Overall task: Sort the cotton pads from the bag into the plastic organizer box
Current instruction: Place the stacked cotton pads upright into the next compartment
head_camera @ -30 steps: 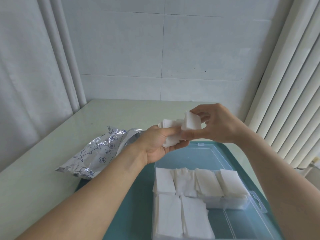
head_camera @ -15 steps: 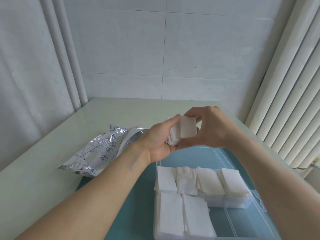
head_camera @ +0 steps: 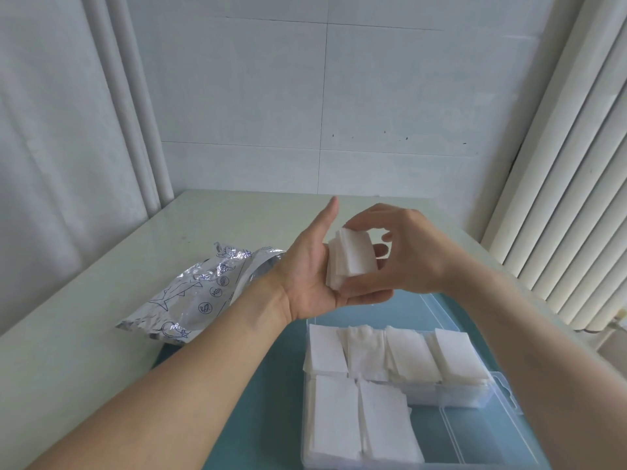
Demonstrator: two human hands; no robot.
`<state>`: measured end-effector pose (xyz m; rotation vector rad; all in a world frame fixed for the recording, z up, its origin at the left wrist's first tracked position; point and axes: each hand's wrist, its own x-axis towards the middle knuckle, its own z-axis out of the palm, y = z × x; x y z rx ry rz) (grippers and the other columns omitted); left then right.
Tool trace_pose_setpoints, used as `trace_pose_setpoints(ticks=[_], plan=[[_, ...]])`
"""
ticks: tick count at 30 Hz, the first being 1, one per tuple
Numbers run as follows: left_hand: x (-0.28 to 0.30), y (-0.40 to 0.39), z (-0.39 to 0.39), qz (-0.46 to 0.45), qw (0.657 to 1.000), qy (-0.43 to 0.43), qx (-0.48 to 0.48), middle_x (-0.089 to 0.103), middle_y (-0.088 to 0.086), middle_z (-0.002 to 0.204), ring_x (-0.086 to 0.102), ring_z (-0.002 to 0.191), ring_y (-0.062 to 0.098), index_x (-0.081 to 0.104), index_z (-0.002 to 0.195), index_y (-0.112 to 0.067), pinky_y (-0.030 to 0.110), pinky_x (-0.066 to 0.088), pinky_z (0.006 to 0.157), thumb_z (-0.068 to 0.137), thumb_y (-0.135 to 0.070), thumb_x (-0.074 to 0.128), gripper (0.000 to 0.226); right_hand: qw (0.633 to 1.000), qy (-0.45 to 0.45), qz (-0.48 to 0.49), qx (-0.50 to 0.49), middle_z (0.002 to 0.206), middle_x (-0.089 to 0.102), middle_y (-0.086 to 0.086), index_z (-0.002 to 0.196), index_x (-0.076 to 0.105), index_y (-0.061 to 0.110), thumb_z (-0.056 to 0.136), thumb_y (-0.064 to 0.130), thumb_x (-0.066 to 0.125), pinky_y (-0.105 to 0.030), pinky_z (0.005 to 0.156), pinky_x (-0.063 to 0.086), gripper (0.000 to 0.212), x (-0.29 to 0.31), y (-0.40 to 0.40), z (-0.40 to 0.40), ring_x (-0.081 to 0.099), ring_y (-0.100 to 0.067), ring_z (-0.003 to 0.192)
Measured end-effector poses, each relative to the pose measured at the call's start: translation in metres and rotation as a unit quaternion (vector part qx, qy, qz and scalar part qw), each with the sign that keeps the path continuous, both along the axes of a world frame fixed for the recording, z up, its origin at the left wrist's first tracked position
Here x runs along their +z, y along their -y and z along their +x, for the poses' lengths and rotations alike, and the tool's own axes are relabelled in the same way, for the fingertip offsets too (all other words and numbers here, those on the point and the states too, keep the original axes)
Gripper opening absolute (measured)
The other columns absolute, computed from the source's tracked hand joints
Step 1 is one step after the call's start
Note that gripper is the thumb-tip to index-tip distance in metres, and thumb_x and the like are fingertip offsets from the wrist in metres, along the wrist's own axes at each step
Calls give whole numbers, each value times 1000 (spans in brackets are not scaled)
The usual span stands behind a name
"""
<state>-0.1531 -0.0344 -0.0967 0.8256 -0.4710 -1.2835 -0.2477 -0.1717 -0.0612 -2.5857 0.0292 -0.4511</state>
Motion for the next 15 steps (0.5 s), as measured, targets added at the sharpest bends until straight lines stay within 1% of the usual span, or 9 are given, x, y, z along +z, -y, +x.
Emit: trace_pose_setpoints(ticks=[2, 4, 5, 7, 9, 10, 11, 13, 15], plan=[[-3, 2, 2, 3, 999, 44, 13, 59, 8, 111, 64, 90, 25, 60, 122, -14, 42, 57, 76, 83, -60, 64, 60, 1000, -8, -14, 11, 114, 59, 14, 114, 68, 32, 52, 39, 98, -1, 71, 42, 70, -2, -3, 2, 59, 6, 93], [-7, 5, 2, 7, 998, 56, 38, 60, 3, 100, 60, 86, 18, 60, 119, -17, 34, 55, 72, 84, -46, 70, 46, 999, -16, -43, 7, 113, 58, 12, 108, 67, 33, 50, 40, 98, -10, 74, 46, 66, -3, -6, 2, 57, 0, 94], [-8, 6, 2, 3, 998, 49, 43, 58, 2, 97, 58, 87, 17, 59, 117, -16, 32, 52, 73, 84, -40, 71, 42, 998, -21, -60, -2, 114, 58, 12, 108, 66, 32, 49, 43, 97, -16, 79, 48, 68, -4, -8, 3, 55, -3, 97], [-9, 7, 1, -12, 998, 58, 36, 57, 3, 94, 55, 88, 19, 61, 107, -14, 32, 46, 79, 84, -26, 68, 27, 996, -23, -88, -18, 117, 57, 12, 112, 66, 31, 46, 45, 98, -27, 87, 47, 74, -5, -11, 2, 52, -9, 104], [-9, 7, 1, -19, 996, 88, 22, 58, 2, 89, 53, 84, 20, 61, 90, -12, 31, 43, 75, 82, -10, 61, 8, 996, -30, -84, -14, 119, 58, 14, 115, 64, 32, 45, 45, 99, -26, 88, 47, 79, -4, -15, 1, 54, -8, 106], [-10, 7, 0, -19, 995, 93, 19, 59, 2, 88, 51, 80, 19, 58, 85, -11, 30, 44, 71, 79, -4, 58, 10, 997, -45, -65, -9, 117, 59, 16, 117, 63, 33, 45, 46, 99, -24, 86, 48, 82, -2, -15, 0, 56, -6, 105], [-10, 7, 0, -14, 996, 89, 18, 60, 2, 89, 50, 77, 19, 58, 87, -11, 31, 44, 67, 77, 0, 55, 15, 997, -67, -45, -4, 116, 60, 19, 119, 61, 35, 46, 46, 99, -22, 85, 50, 83, 1, -15, -2, 58, -2, 104], [-8, 6, 0, 7, 995, 102, 16, 61, 2, 94, 54, 71, 19, 59, 99, -12, 31, 46, 60, 80, 4, 56, 25, 994, -106, -21, 8, 120, 60, 22, 123, 60, 36, 56, 47, 95, -20, 92, 51, 76, 7, -11, -5, 58, 4, 110], [-5, 2, -3, 14, 991, 136, -9, 59, 3, 87, 55, 65, 15, 57, 105, -11, 29, 46, 58, 88, -1, 57, 19, 993, -118, 16, 25, 120, 64, 19, 120, 65, 31, 71, 42, 89, -30, 102, 51, 56, 13, -2, -11, 57, 3, 118]])
